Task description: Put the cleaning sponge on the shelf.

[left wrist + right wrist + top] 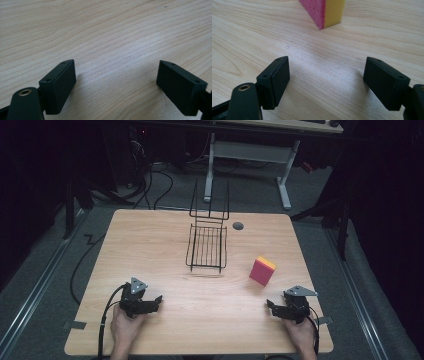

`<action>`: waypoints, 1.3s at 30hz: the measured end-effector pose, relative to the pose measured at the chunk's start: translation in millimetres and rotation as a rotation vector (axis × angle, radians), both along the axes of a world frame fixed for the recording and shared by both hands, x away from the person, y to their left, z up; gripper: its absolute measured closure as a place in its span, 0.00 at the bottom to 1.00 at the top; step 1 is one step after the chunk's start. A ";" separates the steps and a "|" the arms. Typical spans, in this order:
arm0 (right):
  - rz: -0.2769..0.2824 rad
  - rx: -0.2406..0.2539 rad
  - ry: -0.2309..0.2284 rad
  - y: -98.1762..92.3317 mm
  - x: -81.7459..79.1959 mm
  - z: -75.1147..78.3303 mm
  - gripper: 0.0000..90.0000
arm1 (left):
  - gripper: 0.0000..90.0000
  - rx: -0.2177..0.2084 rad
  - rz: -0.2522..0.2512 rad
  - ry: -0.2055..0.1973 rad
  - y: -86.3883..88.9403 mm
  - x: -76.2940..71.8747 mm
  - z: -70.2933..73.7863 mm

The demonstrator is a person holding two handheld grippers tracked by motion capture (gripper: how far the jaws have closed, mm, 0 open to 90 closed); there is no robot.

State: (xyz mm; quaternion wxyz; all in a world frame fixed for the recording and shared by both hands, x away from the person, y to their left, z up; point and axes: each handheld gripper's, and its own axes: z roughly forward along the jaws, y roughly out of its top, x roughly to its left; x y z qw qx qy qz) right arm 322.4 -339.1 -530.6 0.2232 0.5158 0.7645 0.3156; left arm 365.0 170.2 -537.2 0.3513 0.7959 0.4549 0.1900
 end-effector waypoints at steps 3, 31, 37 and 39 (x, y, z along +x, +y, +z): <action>0.005 0.000 0.000 -0.1 -0.3 0.0 0.24 | 0.19 0.000 0.000 0.000 0.0 0.0 0.0; -0.007 0.002 -0.004 0.1 -2.0 0.6 0.30 | 0.20 -0.002 0.011 -0.002 0.7 -0.9 0.1; 0.002 0.029 -0.009 -0.4 -4.5 0.9 0.31 | 0.20 -0.002 0.011 -0.001 0.7 -0.9 0.1; 0.002 0.039 -0.011 0.4 -7.1 1.4 0.35 | 0.20 -0.002 0.011 -0.001 0.7 -0.9 0.1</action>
